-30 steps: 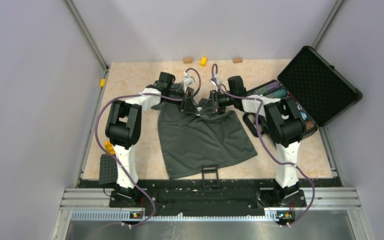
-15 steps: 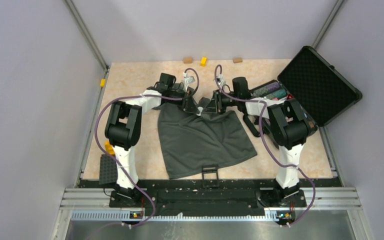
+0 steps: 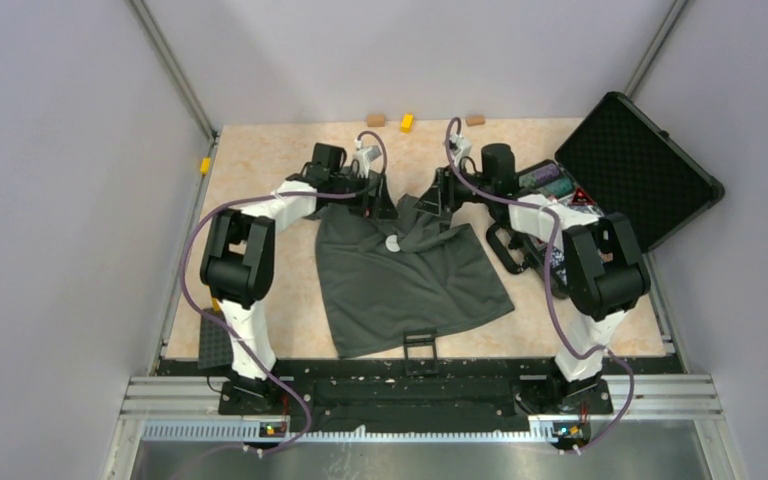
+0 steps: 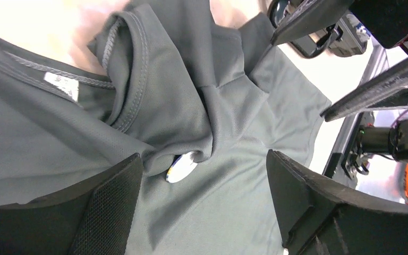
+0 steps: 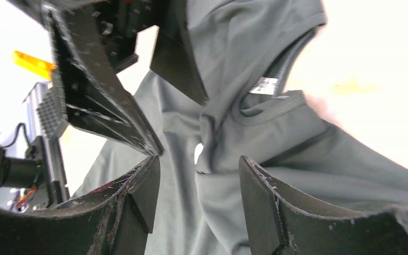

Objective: Pin the brooch onto the clothing

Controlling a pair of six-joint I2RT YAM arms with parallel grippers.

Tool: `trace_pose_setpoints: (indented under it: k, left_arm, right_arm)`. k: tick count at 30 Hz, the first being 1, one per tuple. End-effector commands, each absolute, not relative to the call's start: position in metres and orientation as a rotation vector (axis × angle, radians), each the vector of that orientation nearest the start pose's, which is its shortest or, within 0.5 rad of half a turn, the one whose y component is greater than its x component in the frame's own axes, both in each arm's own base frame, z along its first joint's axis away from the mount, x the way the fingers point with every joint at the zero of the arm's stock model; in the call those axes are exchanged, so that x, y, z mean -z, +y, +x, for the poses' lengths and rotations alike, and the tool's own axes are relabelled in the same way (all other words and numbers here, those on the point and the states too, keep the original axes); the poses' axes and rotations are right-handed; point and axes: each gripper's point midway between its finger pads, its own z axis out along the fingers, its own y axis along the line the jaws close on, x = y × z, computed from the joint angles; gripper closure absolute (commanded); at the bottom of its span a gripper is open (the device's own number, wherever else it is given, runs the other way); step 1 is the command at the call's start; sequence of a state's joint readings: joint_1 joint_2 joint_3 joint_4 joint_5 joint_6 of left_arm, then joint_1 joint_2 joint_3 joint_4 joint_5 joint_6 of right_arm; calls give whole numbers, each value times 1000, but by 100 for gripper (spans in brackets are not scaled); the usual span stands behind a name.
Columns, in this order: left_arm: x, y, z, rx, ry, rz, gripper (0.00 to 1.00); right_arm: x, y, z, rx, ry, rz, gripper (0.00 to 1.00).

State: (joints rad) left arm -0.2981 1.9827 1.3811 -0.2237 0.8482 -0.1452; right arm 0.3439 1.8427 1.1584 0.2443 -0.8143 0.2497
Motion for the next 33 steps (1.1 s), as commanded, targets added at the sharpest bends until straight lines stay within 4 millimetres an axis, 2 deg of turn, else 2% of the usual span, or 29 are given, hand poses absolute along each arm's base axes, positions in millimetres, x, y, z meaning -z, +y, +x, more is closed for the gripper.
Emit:
trace_pose_setpoints:
  k: [1,3,6,8,10,14,19,23,27,33]
  left_arm:
    - [-159,-250,419,1059,2148,541,10]
    - [-180,-241,423,1002,2113,494,9]
    - [-201,-222,429,909,2075,388,6]
    - [-205,-201,435,821,2078,261,6]
    - [-203,-172,444,734,2108,67,6]
    - [-185,-117,457,644,2158,-238,5]
    - [-147,-77,469,443,2237,-373,6]
    - [-122,-62,475,341,2295,-450,6]
    - [-115,-56,486,315,2233,-474,6]
    - [-91,-50,493,273,2263,-533,8]
  right_arm:
    - [-180,264,415,-937,1925,-594,42]
    - [-188,255,418,-833,1931,-578,40]
    - [-195,240,422,-702,1952,-532,38]
    - [-191,233,425,-655,1991,-502,38]
    - [-186,227,431,-608,2032,-463,38]
    - [-169,219,449,-493,2101,-417,38]
    - [-127,222,463,-443,2220,-407,40]
    - [-111,226,470,-462,2247,-354,39]
    - [-89,225,480,-420,2316,-342,39]
    - [-70,226,490,-400,2343,-319,43]
